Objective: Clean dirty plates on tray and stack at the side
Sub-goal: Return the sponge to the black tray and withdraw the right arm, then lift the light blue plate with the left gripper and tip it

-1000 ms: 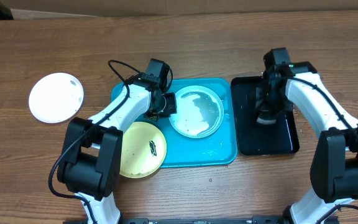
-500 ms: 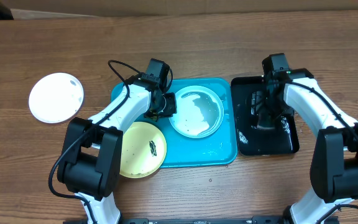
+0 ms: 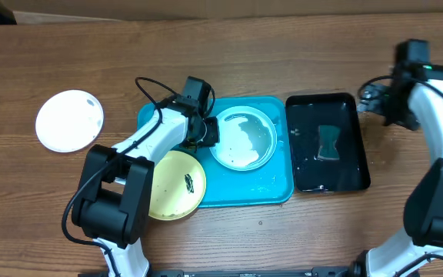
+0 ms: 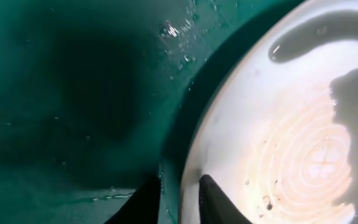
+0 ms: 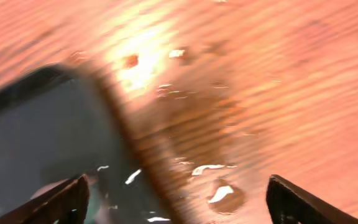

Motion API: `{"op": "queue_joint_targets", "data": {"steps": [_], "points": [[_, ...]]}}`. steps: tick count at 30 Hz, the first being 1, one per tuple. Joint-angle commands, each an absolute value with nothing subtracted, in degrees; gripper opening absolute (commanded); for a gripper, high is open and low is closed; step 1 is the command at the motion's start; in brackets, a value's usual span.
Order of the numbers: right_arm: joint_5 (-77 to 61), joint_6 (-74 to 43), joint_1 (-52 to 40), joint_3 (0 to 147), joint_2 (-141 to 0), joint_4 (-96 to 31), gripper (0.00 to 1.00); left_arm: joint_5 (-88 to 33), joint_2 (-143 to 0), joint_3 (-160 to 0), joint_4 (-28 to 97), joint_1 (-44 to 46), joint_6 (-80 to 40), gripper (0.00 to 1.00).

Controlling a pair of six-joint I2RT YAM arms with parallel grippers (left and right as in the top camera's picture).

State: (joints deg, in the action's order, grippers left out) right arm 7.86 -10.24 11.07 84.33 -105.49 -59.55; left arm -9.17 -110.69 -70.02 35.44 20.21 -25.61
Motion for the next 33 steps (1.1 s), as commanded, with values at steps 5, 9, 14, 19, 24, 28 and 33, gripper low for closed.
{"op": "queue_joint_targets", "data": {"steps": [5, 9, 14, 19, 24, 28, 33], "points": [[8.1, -10.7, 17.5, 85.1, -104.9, -58.2, 1.00, -8.6, -111.3, -69.1, 34.3, 21.5, -25.9, 0.14], [8.1, -10.6, 18.5, 85.1, -104.9, -58.2, 1.00, -8.2, -111.3, -69.2, 34.0, 21.3, -24.8, 0.04], [8.1, -10.6, 18.5, 85.1, -104.9, -58.2, 1.00, -8.4, -110.9, -71.3, 36.7, 20.6, -23.7, 0.04], [8.1, -10.7, 18.5, 85.1, -104.9, -58.2, 1.00, -7.7, -109.9, -75.4, 40.8, 19.0, -22.9, 0.04], [8.1, -10.6, 18.5, 85.1, -104.9, -58.2, 1.00, -6.8, -109.7, -80.9, 44.9, 18.2, -20.7, 0.04], [8.1, -10.6, 18.5, 85.1, -104.9, -58.2, 1.00, -6.8, -109.7, -85.6, 47.1, 17.9, -19.9, 0.04], [8.1, -10.7, 18.5, 85.1, -104.9, -58.2, 1.00, -4.9, -109.7, -91.9, 50.0, 18.4, -20.5, 0.04]]}}
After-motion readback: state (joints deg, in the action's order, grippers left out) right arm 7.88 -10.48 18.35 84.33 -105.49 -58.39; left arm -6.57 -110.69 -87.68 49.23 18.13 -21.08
